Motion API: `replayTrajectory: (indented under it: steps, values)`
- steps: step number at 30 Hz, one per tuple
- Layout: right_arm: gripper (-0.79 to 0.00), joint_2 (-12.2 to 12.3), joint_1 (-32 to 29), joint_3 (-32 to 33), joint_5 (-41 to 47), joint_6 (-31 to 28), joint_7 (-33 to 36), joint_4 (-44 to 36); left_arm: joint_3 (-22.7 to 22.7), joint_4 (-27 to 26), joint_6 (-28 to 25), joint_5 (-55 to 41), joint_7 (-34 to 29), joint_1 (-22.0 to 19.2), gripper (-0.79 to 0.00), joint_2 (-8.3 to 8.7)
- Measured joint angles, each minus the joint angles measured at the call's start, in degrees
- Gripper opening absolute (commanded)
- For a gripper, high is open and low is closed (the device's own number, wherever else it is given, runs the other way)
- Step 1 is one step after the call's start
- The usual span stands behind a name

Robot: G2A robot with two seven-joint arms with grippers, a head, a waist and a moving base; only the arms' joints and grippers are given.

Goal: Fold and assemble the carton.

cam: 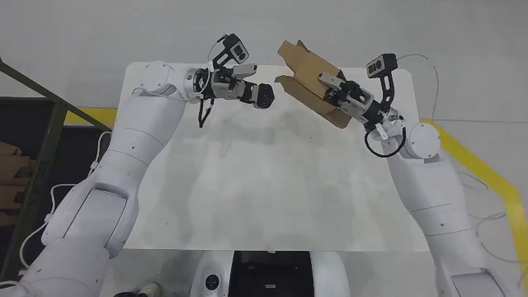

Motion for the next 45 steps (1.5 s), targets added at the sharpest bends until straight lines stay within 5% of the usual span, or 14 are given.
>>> replayTrajectory:
  steps: [38, 45]
  values:
    - [-0.785, 0.03, -2.94, -3.02, -2.36, 2.07, 6.49, -4.11, 0.46, 0.22, 0.09, 1.32, 0.0, -0.6, 0.0, -0.4]
    - [-0.785, 0.25, -2.69, -2.1, -0.86, 3.12, 8.44, -3.2, -2.48, 2.14, -1.4, 1.29, 0.74, -1.19, 0.0, 0.22]
